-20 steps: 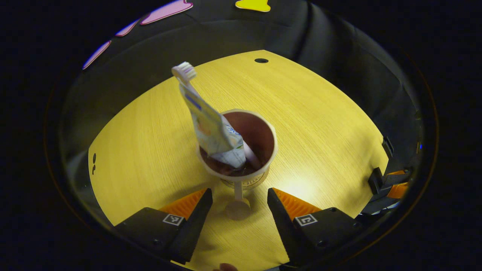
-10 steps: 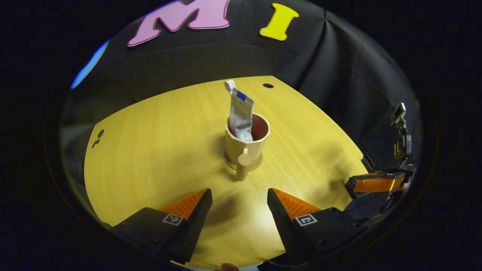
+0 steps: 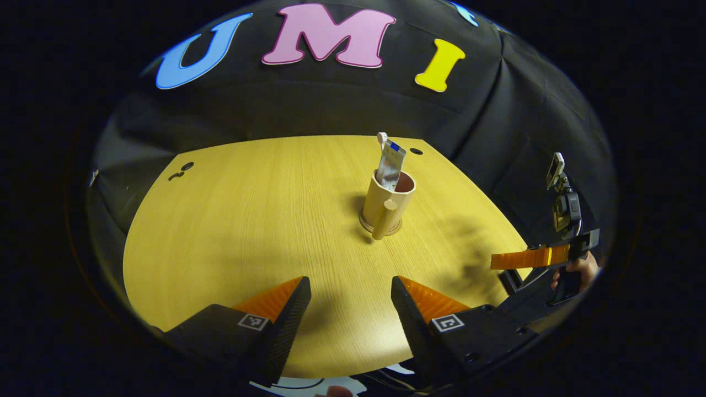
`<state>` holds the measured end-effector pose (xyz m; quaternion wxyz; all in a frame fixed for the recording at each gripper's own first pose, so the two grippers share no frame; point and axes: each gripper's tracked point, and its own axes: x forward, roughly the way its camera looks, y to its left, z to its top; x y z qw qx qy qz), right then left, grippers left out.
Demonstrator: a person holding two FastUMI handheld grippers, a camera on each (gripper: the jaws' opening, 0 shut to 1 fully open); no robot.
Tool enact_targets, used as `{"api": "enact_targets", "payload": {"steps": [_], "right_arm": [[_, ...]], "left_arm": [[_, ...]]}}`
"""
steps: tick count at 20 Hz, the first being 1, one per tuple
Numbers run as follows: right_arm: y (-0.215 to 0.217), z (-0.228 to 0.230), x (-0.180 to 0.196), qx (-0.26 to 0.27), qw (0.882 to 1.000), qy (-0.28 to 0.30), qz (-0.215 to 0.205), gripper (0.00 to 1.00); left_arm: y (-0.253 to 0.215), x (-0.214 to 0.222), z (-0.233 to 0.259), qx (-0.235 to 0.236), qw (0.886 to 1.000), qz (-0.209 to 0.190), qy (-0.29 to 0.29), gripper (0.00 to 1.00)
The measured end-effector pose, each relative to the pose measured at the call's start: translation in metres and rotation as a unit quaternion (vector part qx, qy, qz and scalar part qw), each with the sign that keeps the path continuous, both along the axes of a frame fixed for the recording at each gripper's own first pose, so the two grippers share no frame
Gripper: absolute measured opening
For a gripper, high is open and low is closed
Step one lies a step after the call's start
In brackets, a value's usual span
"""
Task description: Put the toothbrush and toothpaste on the desktop into the cup, then pick up the cup and place it on the coaster on the desktop.
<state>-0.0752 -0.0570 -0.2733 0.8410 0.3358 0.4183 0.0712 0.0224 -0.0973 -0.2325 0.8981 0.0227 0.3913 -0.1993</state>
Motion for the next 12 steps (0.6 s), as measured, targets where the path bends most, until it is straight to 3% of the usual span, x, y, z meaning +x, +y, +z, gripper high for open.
{"api": "enact_targets", "payload": {"steps": [5,12], "right_arm": [[0.012,-0.001,0.001,0.005,1.000,0.005,0.015,0.75],[0.014,0.000,0.004,0.006,1.000,0.005,0.015,0.75]], "left_arm": [[0.010,-0.010,-0.007,-0.006,1.000,0.026,0.011,0.91],[0.013,-0.010,-0.011,-0.006,0.999,0.029,0.016,0.91]]}}
